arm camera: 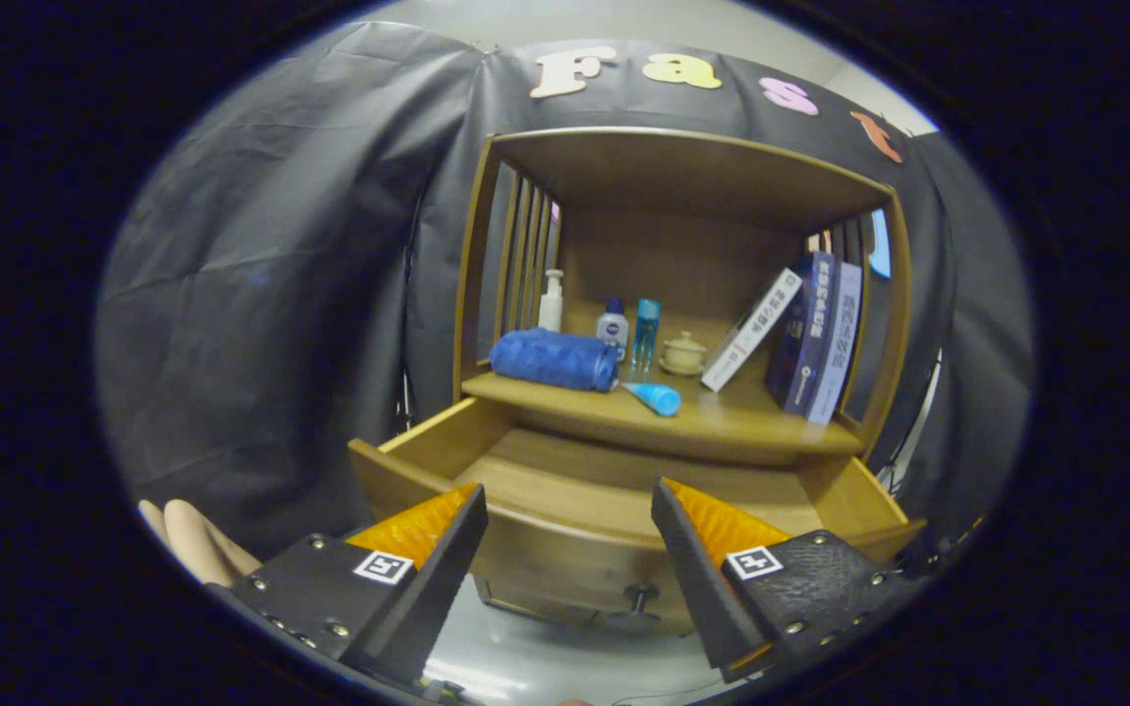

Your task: Pull open the drawer, take out the items inside it, and place them on the countertop above the cabinet.

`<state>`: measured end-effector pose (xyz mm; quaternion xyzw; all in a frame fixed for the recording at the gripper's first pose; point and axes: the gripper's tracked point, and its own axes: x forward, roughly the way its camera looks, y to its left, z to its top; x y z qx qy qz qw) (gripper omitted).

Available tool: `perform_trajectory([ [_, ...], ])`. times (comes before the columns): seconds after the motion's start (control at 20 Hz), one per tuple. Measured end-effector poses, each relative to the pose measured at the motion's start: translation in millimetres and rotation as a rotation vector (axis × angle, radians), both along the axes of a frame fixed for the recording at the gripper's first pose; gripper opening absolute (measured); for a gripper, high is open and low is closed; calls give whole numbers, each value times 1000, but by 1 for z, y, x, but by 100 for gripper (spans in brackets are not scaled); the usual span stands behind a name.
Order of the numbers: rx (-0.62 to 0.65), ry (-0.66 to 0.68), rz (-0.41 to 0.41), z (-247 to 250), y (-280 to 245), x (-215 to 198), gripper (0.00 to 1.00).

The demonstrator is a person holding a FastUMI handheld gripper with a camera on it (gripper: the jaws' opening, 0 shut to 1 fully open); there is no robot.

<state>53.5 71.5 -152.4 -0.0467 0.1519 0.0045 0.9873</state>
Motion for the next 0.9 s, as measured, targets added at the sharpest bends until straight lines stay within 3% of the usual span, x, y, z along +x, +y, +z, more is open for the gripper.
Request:
perform_trajectory([
  [0.2, -57, -32, -79, -13, -14, -2, 91],
  [0.4, -36, 10, -141, -37, -29, 5, 98],
  [0.75, -120, -34, -224, -35, -30, 6, 98],
  [0.9, -130, -41, -222, -35, -31, 10, 99],
])
